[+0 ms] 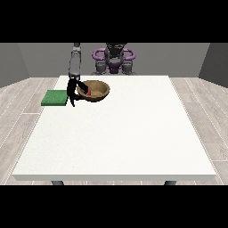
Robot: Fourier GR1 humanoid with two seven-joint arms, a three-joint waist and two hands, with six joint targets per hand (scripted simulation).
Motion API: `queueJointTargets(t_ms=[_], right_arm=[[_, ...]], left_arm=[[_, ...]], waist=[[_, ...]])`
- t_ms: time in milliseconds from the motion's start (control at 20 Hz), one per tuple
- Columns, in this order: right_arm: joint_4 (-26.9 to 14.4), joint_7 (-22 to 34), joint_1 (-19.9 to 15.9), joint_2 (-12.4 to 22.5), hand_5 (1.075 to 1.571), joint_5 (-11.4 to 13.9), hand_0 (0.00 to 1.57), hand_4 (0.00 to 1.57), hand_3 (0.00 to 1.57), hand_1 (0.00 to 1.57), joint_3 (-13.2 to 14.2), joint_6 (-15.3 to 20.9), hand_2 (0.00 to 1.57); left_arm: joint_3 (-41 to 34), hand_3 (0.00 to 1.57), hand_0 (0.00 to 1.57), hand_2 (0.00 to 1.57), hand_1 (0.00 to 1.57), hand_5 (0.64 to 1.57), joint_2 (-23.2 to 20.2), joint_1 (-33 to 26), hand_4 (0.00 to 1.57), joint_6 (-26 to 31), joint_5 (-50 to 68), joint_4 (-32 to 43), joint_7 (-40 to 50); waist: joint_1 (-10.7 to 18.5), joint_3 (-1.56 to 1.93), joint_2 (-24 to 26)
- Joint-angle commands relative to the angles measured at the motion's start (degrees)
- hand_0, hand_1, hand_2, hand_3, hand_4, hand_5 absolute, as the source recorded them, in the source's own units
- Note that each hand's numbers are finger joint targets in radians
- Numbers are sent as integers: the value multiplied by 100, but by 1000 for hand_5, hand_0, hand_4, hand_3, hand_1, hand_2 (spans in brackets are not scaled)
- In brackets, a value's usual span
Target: Pick the cup and pour the ball into the bowl, then pick the bowl and place it on the pad
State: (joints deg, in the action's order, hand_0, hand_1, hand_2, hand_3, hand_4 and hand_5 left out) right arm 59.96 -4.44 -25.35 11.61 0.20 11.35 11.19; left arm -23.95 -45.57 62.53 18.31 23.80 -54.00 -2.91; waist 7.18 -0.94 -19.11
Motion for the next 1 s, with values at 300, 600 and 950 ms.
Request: queueJointTargets(t_ms=[300,600,950], right_arm=[[579,2241,-563,749,1477,211,1571,1250,1571,1571,-322,-440,1571],[493,2476,-1106,509,1492,265,1571,1300,1571,1571,-381,-192,1571],[-490,1316,-1080,1520,1528,117,1571,1305,1571,1571,158,-1081,1571]], left_arm=[[-407,0,0,0,0,1543,-524,-795,0,406,-113,1028,-736],[-332,0,0,0,0,1539,-535,-856,0,313,-267,1152,-1051],[-331,0,0,0,0,1533,-703,-629,0,76,-143,730,-654]], waist=[[-699,90,531],[-759,91,226],[-845,101,56]])
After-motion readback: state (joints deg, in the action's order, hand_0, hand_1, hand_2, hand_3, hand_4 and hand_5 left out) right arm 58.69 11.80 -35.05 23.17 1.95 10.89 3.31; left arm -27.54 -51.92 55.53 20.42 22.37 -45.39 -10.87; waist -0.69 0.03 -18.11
